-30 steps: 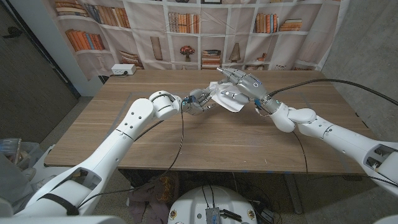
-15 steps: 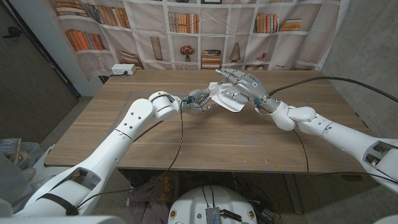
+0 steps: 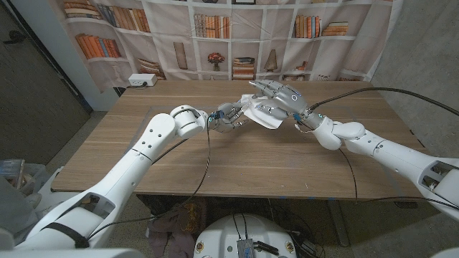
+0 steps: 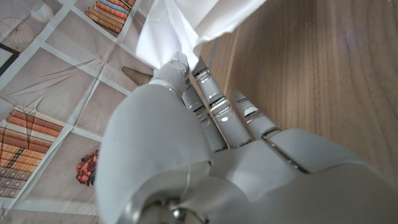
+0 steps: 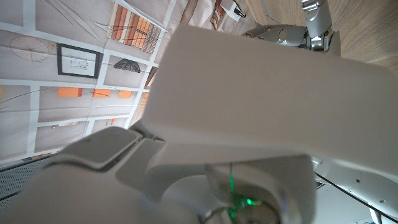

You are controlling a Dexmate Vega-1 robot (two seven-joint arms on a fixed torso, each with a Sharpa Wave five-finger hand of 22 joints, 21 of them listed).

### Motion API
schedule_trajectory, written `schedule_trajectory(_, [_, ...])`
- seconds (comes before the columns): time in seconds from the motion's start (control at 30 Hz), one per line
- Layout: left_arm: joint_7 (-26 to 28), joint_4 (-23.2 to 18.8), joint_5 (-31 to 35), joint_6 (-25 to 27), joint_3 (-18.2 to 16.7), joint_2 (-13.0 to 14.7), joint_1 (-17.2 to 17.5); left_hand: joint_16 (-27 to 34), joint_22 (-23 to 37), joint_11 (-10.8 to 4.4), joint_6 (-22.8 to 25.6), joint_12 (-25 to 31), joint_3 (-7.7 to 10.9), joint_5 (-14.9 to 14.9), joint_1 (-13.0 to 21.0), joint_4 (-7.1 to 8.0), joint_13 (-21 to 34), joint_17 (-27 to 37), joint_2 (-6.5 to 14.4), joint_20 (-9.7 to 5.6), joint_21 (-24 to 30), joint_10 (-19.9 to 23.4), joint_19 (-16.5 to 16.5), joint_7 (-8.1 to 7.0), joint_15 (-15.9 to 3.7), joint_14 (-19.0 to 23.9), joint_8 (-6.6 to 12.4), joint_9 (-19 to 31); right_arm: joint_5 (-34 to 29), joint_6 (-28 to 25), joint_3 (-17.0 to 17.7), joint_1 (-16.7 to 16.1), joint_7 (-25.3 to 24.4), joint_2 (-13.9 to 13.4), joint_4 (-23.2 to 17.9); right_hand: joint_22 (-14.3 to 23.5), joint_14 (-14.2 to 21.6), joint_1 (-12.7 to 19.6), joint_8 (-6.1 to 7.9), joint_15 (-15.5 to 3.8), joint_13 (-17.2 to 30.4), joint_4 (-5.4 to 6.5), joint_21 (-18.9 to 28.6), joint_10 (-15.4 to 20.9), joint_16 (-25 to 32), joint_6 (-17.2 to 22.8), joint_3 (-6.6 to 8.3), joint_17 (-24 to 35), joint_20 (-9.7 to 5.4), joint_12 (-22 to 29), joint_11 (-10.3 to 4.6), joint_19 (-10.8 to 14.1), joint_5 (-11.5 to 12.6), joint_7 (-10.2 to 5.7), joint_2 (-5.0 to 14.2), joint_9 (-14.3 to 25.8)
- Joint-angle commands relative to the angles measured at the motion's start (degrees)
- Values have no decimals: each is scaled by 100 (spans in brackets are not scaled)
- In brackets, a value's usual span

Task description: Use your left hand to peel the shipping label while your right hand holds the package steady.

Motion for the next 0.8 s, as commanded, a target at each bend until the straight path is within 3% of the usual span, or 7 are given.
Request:
schedule_trajectory(0.03, [-83, -75, -43, 31, -23, 55, 60, 4, -4, 8, 52, 51, 48, -28, -18, 1, 14, 28, 0, 9, -9, 50, -49, -3, -15, 46, -10, 3, 180, 11, 33, -24, 150, 12, 18, 13, 60, 4, 55, -960, 21, 42, 61, 66, 49, 38, -4, 2, -462, 50, -2, 68, -1, 5, -31, 9])
schedule_trajectory(0.4, [-56, -153, -34, -31, -23, 82, 115, -3, -6, 8, 58, 48, 62, -29, -35, 10, 15, 31, 0, 16, -6, 51, -68, -3, -5, 42, -24, 2, 191, 51, 59, -43, 144, -9, 0, 8, 130, -27, 97, -964, 28, 76, 76, 113, 80, 180, -37, 10, -446, 58, -1, 108, -16, 2, -51, 3])
schedule_trajectory(0.8, [-46, -127, -27, -69, 3, 56, 102, -1, -7, 9, 73, 49, 73, -29, -33, 1, 18, 37, -14, 20, -3, 59, -75, 1, -13, 51, -32, 2, 139, 323, 61, -34, -135, -32, 43, 13, 140, 149, 66, -1062, 56, 32, 65, 148, 76, 141, 62, 24, -458, 76, 5, 66, 18, -57, 69, 2])
